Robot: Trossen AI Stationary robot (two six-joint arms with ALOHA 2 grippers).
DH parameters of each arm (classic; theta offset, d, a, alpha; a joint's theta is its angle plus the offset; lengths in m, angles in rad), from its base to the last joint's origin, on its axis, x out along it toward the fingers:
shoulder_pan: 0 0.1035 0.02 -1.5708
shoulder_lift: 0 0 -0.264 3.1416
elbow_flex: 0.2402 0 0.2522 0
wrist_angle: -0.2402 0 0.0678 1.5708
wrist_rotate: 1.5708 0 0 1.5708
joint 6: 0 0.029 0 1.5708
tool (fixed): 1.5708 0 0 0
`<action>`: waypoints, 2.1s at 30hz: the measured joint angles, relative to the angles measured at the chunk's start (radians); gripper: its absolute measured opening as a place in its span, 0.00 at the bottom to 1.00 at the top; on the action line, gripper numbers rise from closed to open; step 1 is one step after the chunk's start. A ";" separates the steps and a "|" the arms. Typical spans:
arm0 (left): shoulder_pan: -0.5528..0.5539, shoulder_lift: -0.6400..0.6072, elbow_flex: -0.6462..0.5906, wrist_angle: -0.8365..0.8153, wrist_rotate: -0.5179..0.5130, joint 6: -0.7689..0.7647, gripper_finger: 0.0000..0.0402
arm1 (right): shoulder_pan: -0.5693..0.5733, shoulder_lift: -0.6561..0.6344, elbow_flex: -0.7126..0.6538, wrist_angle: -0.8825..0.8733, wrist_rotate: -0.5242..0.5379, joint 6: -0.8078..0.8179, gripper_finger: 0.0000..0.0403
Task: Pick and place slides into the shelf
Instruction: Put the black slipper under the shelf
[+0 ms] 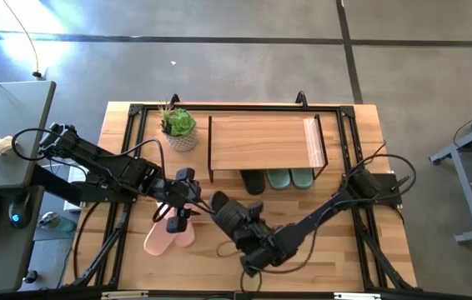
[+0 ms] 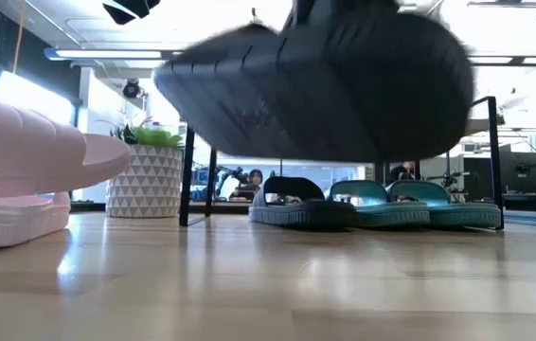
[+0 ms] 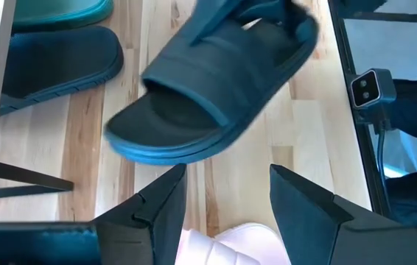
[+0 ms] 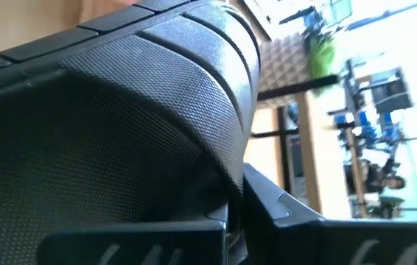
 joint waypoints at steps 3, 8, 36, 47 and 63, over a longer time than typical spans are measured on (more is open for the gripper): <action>0.000 0.000 0.000 0.000 0.000 -0.015 0.44 | -0.035 0.005 -0.025 -0.004 -0.038 -0.001 0.00; -0.022 0.000 0.000 -0.002 0.021 -0.022 0.44 | -0.080 0.005 -0.044 -0.005 -0.066 0.012 0.00; -0.320 0.017 -0.348 0.590 -0.212 -0.200 0.44 | -0.243 0.051 -0.044 0.012 -0.218 0.097 0.00; -0.320 0.087 -0.348 0.644 -0.213 -0.178 0.44 | -0.258 0.061 -0.044 0.019 -0.204 0.120 0.02; -0.320 0.124 -0.348 0.666 -0.187 -0.182 0.44 | -0.247 0.061 -0.044 0.018 -0.209 0.128 0.30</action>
